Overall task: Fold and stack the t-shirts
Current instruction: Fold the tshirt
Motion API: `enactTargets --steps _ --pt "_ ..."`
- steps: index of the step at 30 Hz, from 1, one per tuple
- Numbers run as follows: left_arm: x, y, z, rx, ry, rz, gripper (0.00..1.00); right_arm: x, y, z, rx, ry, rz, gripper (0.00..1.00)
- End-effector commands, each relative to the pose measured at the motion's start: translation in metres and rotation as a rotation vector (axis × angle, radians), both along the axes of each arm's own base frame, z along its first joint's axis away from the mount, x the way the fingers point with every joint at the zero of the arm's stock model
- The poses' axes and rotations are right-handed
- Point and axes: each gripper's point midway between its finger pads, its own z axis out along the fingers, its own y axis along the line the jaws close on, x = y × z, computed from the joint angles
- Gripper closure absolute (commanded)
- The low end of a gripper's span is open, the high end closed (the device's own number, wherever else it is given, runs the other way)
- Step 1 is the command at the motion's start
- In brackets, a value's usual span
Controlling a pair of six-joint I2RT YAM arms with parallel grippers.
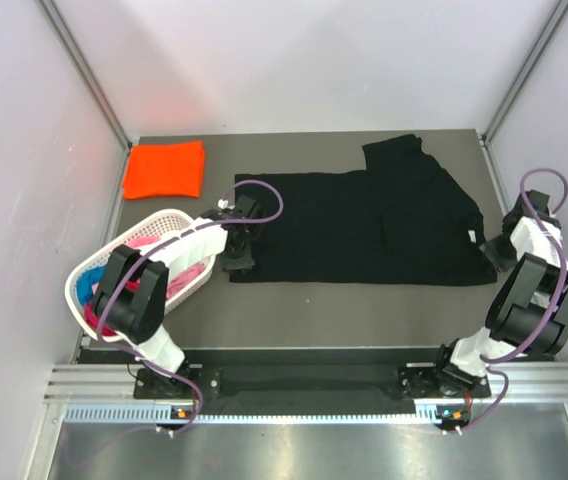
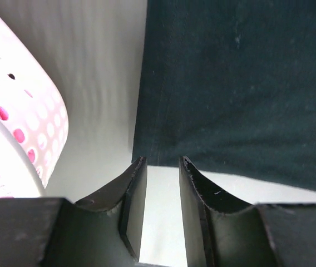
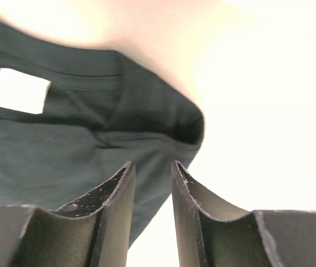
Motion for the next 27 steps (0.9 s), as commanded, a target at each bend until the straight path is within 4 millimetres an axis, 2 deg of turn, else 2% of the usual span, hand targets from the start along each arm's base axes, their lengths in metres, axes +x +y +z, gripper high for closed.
enactTargets --steps 1,9,13,17,20,21,22,25,26,27 --pt "0.015 -0.001 0.001 0.002 -0.073 0.060 0.64 -0.003 -0.010 -0.006 -0.024 0.006 0.002 0.67" --pt "0.022 0.001 -0.004 -0.004 -0.115 0.112 0.65 -0.015 -0.035 -0.015 -0.060 0.043 -0.035 0.67" --pt "0.022 0.009 -0.005 0.041 -0.111 0.094 0.65 -0.011 -0.036 -0.018 -0.056 0.025 -0.032 0.67" --pt "0.023 0.012 0.004 0.067 -0.116 0.041 0.63 -0.011 -0.036 -0.028 -0.050 0.034 -0.039 0.70" --pt "0.021 0.009 0.015 0.038 -0.144 0.003 0.56 -0.020 -0.035 -0.044 -0.009 0.081 -0.068 0.78" --pt "0.022 0.007 0.024 0.015 -0.174 -0.004 0.55 -0.023 -0.040 -0.046 -0.012 0.091 -0.083 0.80" --pt "0.022 0.007 0.027 0.008 -0.181 -0.008 0.54 -0.026 -0.043 -0.049 -0.018 0.102 -0.096 0.86" --pt "0.020 0.001 0.031 -0.029 -0.176 -0.030 0.55 -0.034 -0.054 -0.048 -0.047 0.107 -0.138 1.00" --pt "0.022 -0.001 0.030 -0.059 -0.167 -0.026 0.55 -0.034 -0.057 -0.047 -0.058 0.103 -0.141 1.00" --pt "0.013 -0.018 0.026 -0.179 -0.111 -0.064 0.57 -0.036 -0.061 -0.046 -0.073 0.108 -0.150 1.00"
